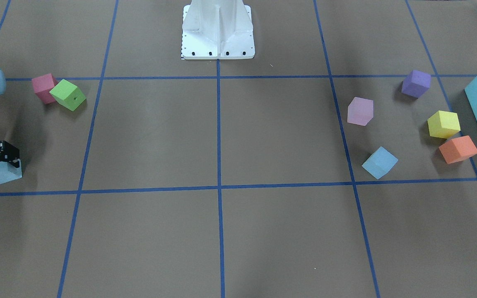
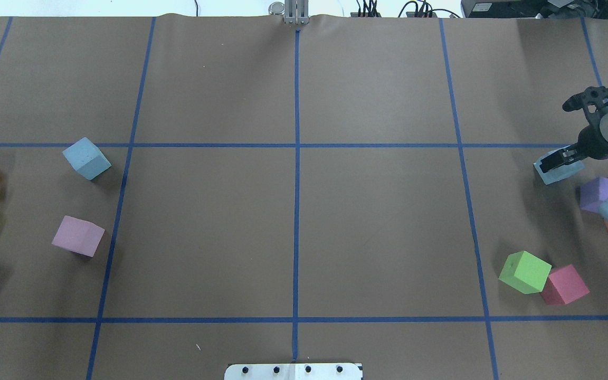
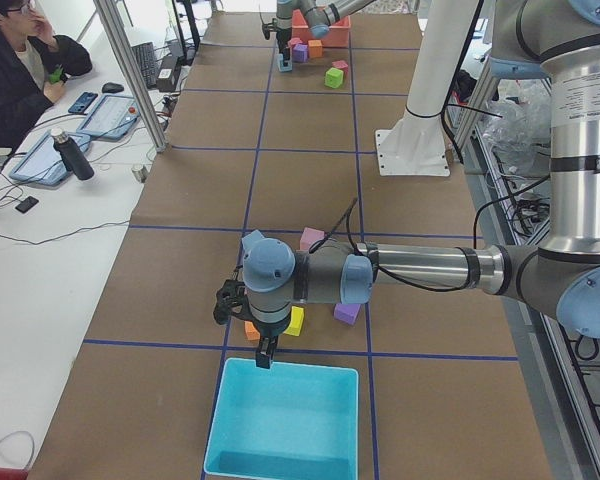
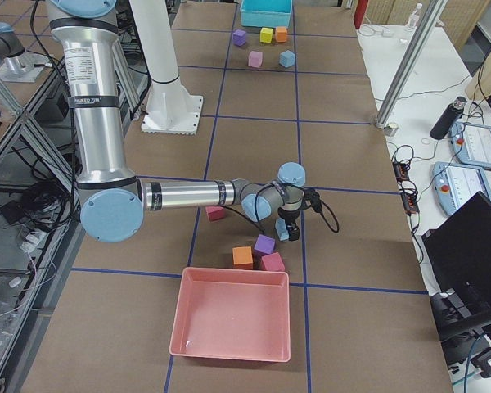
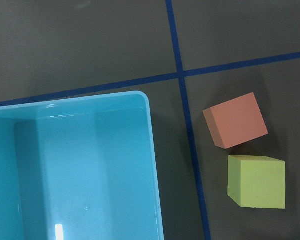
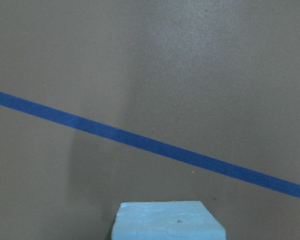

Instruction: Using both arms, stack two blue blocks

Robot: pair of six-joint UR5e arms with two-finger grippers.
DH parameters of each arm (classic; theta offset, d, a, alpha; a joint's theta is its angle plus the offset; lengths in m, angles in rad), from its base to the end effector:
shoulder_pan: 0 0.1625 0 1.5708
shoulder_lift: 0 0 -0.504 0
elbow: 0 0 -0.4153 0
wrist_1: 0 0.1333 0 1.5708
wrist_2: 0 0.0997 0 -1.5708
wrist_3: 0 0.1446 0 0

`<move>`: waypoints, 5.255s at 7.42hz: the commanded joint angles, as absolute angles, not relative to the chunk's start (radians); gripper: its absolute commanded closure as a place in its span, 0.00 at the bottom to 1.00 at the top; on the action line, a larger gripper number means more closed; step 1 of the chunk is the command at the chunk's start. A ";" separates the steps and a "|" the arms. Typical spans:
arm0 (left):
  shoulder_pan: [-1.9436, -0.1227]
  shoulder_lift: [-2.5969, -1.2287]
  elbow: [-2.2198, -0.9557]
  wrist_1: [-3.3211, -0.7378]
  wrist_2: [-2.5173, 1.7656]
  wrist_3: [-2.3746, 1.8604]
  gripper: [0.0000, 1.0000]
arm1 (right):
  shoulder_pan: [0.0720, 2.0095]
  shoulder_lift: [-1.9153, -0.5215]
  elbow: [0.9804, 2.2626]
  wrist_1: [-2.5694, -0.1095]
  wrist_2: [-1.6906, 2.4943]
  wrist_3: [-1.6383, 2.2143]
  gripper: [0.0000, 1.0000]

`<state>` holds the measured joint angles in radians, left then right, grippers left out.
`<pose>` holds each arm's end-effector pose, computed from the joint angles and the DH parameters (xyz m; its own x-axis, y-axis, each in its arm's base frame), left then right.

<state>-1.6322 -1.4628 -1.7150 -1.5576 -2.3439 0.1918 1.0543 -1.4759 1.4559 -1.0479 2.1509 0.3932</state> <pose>-0.0607 -0.4599 0.7497 0.7140 0.1628 -0.6810 -0.0762 0.9849 0.1557 -0.2536 -0.5559 0.7305 0.7171 -0.3018 0.6283 0.1710 0.9500 0.2612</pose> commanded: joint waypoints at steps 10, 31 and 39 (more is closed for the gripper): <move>-1.632 -1.463 -1.713 -1.557 -2.344 0.192 0.02 | 0.722 -0.957 1.506 -1.306 1.991 1.105 0.99; -1.631 -1.600 -1.766 -1.871 -2.417 0.183 0.02 | 1.065 -1.124 1.733 -1.520 2.087 0.658 0.00; -1.200 -1.712 -1.728 -2.021 -2.410 -0.043 0.02 | 1.597 -1.718 1.724 -1.512 2.264 -0.147 0.00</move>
<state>-1.2824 -1.6977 -1.7514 -1.9701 -2.4160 -0.0097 1.5612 -1.6572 1.7241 -1.5091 2.2762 -0.0746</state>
